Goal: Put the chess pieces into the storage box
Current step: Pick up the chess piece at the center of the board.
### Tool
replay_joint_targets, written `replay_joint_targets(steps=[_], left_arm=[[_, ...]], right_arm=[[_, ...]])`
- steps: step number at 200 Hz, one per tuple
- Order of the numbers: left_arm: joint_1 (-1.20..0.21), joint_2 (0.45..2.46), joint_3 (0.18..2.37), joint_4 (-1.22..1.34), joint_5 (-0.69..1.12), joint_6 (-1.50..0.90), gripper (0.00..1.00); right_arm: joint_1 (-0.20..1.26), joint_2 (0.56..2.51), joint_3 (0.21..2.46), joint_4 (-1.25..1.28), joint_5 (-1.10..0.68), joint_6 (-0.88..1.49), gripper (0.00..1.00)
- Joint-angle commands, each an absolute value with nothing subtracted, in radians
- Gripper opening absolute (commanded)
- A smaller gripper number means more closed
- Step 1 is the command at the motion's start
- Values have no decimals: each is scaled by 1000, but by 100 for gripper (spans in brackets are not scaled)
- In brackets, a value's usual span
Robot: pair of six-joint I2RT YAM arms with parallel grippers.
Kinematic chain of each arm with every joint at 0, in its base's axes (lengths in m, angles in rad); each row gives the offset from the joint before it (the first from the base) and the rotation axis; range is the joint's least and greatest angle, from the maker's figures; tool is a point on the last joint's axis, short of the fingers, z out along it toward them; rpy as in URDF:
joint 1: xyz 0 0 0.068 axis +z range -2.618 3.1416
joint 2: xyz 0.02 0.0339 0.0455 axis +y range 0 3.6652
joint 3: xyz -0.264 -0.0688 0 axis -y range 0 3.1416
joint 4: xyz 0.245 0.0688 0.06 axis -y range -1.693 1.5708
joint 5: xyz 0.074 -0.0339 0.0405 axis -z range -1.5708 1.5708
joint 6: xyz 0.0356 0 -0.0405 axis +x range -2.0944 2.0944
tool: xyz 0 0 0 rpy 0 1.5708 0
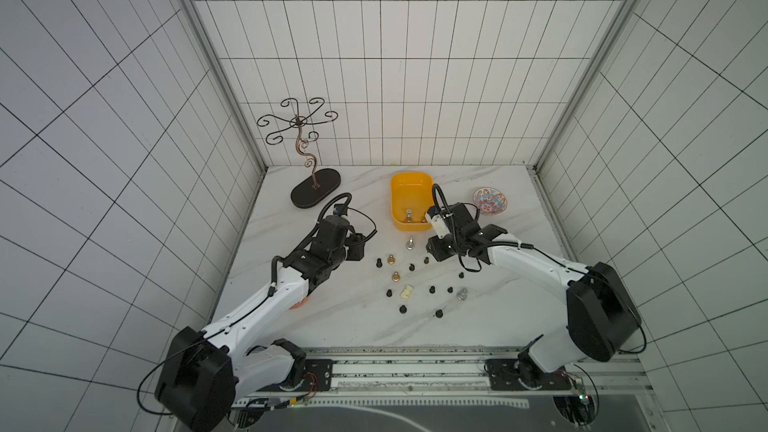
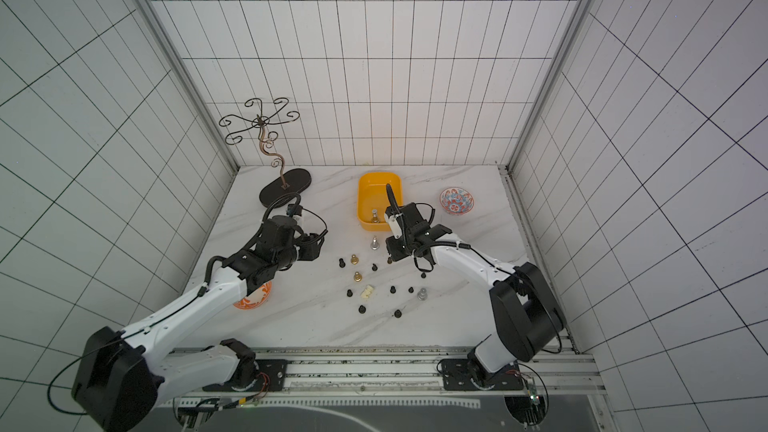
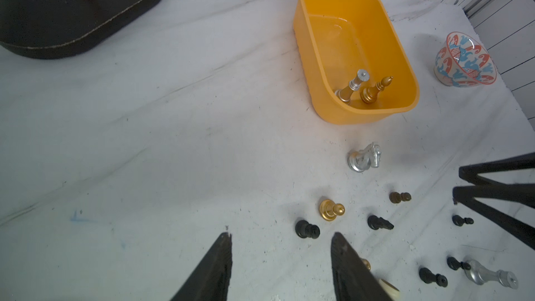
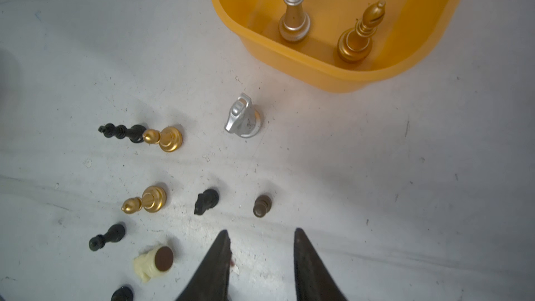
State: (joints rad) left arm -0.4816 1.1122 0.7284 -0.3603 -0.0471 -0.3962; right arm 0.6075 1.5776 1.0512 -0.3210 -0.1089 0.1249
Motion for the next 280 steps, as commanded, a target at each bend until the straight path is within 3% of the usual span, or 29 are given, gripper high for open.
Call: replay_joint_targets(steps=[1, 72, 144, 280], left_arm=[[-479, 1044, 683, -360, -38, -439, 58], [-482, 939, 587, -395, -25, -469, 64], [-488, 924, 544, -390, 1, -485, 67], [-526, 908, 535, -397, -9, -508, 69]], right_arm=[[643, 1639, 1192, -269, -55, 121, 43], [690, 1824, 1332, -259, -20, 183, 46], [697, 1899, 1359, -281, 30, 212, 41], [696, 1933, 1378, -270, 45, 212, 16]])
